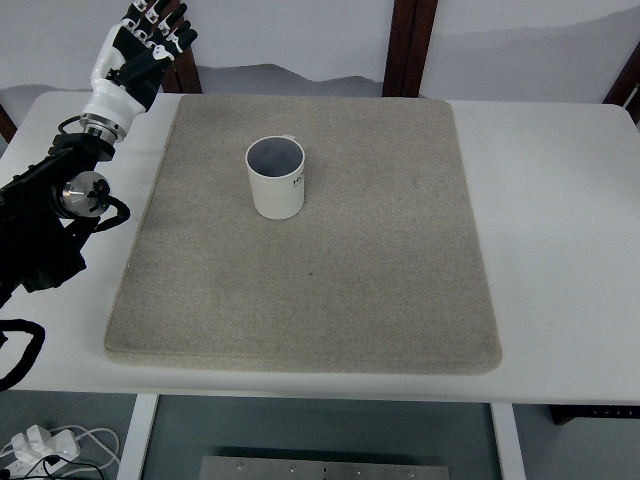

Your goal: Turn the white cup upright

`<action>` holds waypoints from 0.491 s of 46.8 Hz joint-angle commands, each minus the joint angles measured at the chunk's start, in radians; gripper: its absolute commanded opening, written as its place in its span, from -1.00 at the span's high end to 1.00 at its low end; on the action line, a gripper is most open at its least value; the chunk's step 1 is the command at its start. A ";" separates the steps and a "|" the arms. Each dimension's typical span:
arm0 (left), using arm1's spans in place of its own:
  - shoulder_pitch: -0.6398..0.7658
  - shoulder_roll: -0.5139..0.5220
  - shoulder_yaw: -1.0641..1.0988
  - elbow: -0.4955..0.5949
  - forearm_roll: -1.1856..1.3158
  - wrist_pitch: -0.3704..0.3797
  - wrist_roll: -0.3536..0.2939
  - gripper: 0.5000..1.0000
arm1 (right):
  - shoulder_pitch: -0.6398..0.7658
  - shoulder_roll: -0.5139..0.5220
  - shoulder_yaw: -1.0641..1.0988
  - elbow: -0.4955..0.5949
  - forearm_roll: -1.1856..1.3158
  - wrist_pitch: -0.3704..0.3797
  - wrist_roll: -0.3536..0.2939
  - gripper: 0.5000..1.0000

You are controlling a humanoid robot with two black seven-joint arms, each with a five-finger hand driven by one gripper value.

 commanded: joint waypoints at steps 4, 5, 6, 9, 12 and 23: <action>0.006 -0.002 -0.003 0.021 -0.053 0.007 0.022 -0.98 | 0.000 0.000 0.000 0.000 0.000 0.000 0.000 -0.81; 0.008 -0.002 -0.003 0.024 -0.067 0.009 0.028 -0.98 | 0.000 0.000 0.000 0.000 0.000 0.000 0.000 -0.81; 0.008 -0.002 -0.003 0.029 -0.084 0.010 0.034 -0.98 | 0.000 0.000 0.000 0.000 0.000 0.000 0.000 -0.81; 0.008 -0.004 0.000 0.044 -0.134 0.012 0.054 -0.98 | 0.000 0.000 0.000 0.000 0.000 0.000 0.000 -0.81; 0.007 -0.008 0.000 0.066 -0.161 0.012 0.075 -0.98 | 0.000 0.000 0.000 0.000 0.000 0.000 0.000 -0.81; 0.005 -0.016 -0.014 0.096 -0.230 0.018 0.169 -0.98 | 0.000 0.000 0.009 0.000 0.001 0.000 0.000 -0.81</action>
